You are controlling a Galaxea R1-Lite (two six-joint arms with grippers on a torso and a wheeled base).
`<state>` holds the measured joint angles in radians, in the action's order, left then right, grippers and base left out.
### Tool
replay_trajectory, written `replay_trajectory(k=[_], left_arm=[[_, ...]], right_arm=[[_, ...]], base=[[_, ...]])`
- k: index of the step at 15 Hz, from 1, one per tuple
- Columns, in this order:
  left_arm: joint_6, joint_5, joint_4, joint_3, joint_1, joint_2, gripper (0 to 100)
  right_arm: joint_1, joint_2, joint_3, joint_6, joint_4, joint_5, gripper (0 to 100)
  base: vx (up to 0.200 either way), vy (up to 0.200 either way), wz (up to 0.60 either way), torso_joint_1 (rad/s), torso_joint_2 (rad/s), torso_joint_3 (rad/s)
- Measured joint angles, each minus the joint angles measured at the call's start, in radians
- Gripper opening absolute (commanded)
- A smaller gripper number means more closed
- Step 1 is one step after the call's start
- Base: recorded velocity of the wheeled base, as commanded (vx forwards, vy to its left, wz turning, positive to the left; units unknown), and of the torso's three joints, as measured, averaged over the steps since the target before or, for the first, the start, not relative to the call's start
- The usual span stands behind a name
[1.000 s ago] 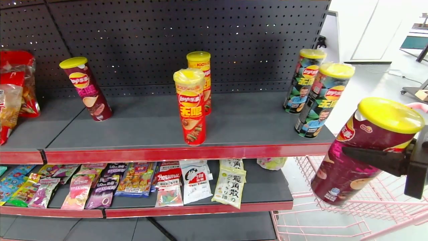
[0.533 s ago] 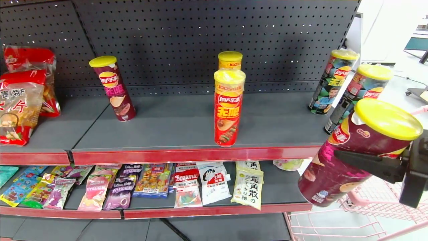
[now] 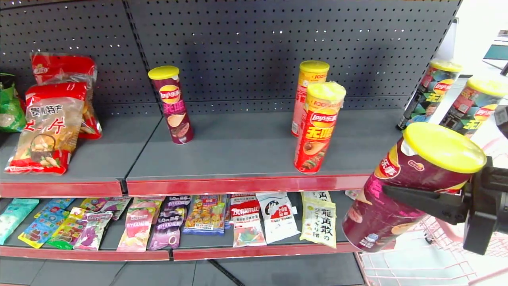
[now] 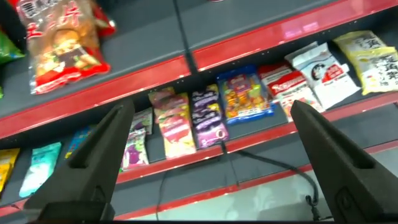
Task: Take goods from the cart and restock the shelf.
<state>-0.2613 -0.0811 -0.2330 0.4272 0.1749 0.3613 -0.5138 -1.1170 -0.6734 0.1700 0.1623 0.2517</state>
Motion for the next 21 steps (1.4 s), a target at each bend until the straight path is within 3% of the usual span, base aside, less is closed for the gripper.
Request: replay_trajectory(k=[9, 18, 21], left_arm=[[-0.010, 0.000, 0.001, 0.003, 0.000, 0.000, 100], [-0.018, 0.000, 0.001, 0.006, 0.000, -0.001, 100], [-0.020, 0.001, 0.025, 0.004, 0.000, 0.003, 100]], right_arm=[[-0.065, 0.042, 0.024, 0.005, -0.005, 0.000, 0], [-0.069, 0.049, 0.029, 0.006, -0.005, -0.001, 0], [-0.068, 0.051, 0.041, 0.006, -0.004, -0.003, 0]], base=[[0.000, 0.200, 0.00, 0.003, 0.00, 0.004], [0.000, 0.200, 0.00, 0.004, 0.00, 0.004], [0.000, 0.000, 0.00, 0.000, 0.00, 0.000]])
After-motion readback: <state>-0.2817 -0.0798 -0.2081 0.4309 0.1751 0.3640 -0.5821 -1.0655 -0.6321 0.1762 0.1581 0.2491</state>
